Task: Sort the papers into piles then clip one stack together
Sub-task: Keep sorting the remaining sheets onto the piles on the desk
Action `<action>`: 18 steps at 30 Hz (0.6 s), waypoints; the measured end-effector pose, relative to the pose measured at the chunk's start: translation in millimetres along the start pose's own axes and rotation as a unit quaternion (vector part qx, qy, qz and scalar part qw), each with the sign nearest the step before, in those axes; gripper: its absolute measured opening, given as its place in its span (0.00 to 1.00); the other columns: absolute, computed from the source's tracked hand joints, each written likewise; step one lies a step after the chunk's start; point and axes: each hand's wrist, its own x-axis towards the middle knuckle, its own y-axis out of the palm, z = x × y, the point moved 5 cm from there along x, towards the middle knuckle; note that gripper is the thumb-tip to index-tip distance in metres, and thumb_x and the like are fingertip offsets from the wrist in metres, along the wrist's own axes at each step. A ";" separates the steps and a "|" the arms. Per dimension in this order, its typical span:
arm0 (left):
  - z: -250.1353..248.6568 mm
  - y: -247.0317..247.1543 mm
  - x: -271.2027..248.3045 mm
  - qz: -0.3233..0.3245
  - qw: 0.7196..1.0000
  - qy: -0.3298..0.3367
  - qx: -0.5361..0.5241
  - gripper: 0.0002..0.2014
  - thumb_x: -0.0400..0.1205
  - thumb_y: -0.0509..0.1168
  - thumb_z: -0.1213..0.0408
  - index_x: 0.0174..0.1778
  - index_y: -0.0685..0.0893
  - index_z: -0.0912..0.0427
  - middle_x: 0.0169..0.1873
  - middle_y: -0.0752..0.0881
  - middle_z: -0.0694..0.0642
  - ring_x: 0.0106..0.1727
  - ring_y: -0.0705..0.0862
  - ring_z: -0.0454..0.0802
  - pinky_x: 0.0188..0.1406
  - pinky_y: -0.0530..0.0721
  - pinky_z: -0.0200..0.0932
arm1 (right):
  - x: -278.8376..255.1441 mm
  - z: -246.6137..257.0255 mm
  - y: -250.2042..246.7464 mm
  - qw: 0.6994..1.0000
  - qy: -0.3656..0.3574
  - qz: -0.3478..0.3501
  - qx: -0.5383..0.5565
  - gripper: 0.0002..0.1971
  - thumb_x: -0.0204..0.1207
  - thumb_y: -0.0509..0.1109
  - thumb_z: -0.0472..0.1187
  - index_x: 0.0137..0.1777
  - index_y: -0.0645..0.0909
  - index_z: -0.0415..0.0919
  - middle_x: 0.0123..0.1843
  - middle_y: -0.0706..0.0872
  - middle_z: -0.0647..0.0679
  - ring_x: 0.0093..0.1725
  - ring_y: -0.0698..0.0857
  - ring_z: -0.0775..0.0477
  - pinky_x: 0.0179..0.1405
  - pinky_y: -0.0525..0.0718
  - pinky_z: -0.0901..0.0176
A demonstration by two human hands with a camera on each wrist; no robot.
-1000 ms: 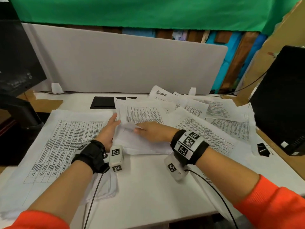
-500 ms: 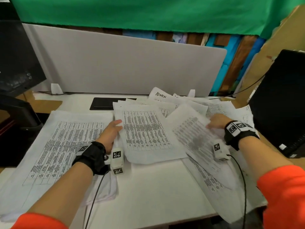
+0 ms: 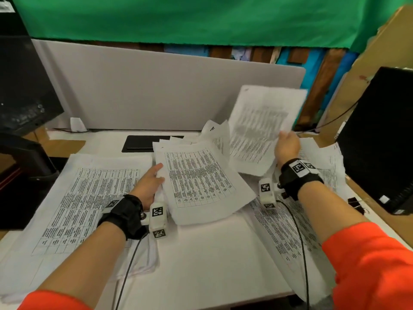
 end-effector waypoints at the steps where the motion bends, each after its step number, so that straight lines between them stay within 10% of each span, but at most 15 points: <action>1: -0.6 0.0 -0.4 -0.003 1.000 0.000 -0.004 0.27 0.86 0.50 0.79 0.83 0.59 0.58 0.78 0.69 0.58 0.61 0.76 0.50 0.58 0.77 0.43 | -2.9 9.3 -7.0 0.997 -0.031 -0.068 0.020 0.18 0.89 0.54 0.41 0.62 0.77 0.25 0.59 0.84 0.30 0.60 0.83 0.35 0.53 0.74 0.55; 6: 1.0 0.1 2.9 0.000 1.000 0.003 -0.016 0.28 0.87 0.50 0.79 0.84 0.56 0.58 0.80 0.66 0.57 0.63 0.75 0.50 0.63 0.74 0.45 | 0.4 32.6 -26.0 0.971 -0.033 -0.163 0.173 0.20 0.91 0.50 0.42 0.71 0.71 0.27 0.69 0.81 0.34 0.64 0.81 0.42 0.50 0.67 0.72; 13: 1.9 -0.5 3.6 -0.004 1.000 -0.004 0.008 0.26 0.87 0.50 0.77 0.82 0.61 0.59 0.79 0.68 0.59 0.74 0.73 0.60 0.62 0.75 0.47 | -22.4 8.9 52.1 0.971 -0.039 0.234 -0.021 0.15 0.85 0.62 0.44 0.53 0.82 0.31 0.52 0.88 0.31 0.50 0.86 0.36 0.54 0.84 0.45; 18: 2.1 -2.9 5.0 -0.016 1.000 -0.008 0.023 0.25 0.88 0.51 0.75 0.82 0.63 0.56 0.81 0.65 0.58 0.76 0.71 0.58 0.62 0.75 0.46 | -67.2 2.2 92.6 0.912 -0.064 0.350 -0.206 0.11 0.85 0.64 0.45 0.56 0.78 0.36 0.43 0.83 0.41 0.37 0.80 0.45 0.37 0.78 0.59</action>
